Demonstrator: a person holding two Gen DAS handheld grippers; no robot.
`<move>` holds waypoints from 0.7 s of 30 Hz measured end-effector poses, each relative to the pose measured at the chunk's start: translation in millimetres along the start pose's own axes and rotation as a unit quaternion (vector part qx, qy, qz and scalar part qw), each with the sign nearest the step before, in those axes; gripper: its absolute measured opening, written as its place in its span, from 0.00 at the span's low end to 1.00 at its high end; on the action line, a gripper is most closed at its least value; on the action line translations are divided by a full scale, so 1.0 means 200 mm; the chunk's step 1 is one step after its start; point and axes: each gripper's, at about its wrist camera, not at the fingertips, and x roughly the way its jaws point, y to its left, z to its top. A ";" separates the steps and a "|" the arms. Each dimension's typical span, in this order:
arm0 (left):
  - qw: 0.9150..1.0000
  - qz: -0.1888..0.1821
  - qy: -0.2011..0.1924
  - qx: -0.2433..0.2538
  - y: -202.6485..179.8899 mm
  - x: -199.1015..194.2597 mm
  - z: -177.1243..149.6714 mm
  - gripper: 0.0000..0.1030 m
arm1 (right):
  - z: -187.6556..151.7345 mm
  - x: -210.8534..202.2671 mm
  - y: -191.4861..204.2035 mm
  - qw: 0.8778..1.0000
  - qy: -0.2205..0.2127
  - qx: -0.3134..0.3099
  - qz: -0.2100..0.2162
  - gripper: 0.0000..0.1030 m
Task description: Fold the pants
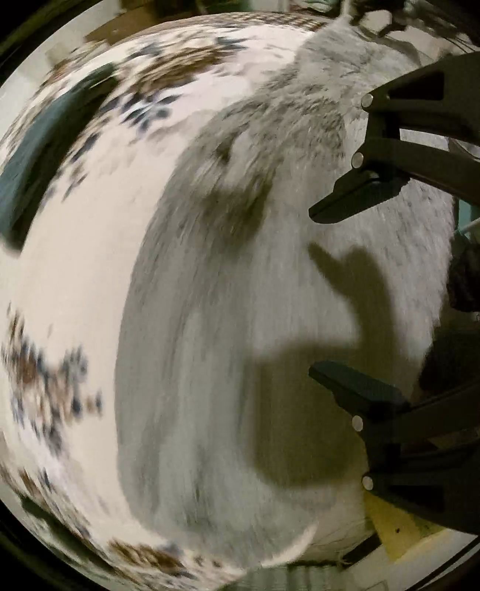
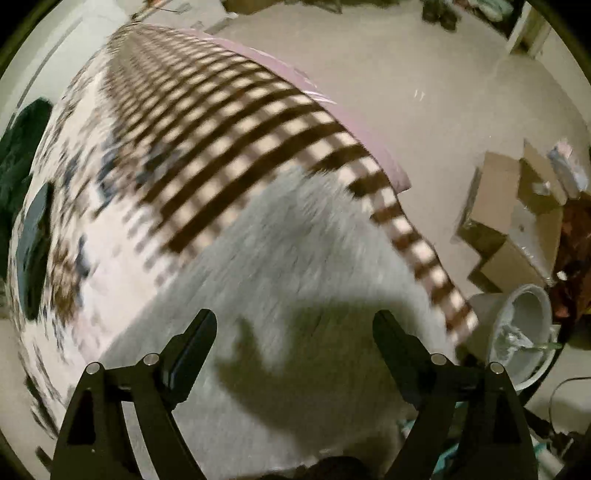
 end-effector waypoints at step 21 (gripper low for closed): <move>1.000 0.027 0.005 0.005 -0.26 -0.04 0.23 0.73 | -0.22 -0.26 0.25 0.998 -0.009 -0.057 0.017 0.59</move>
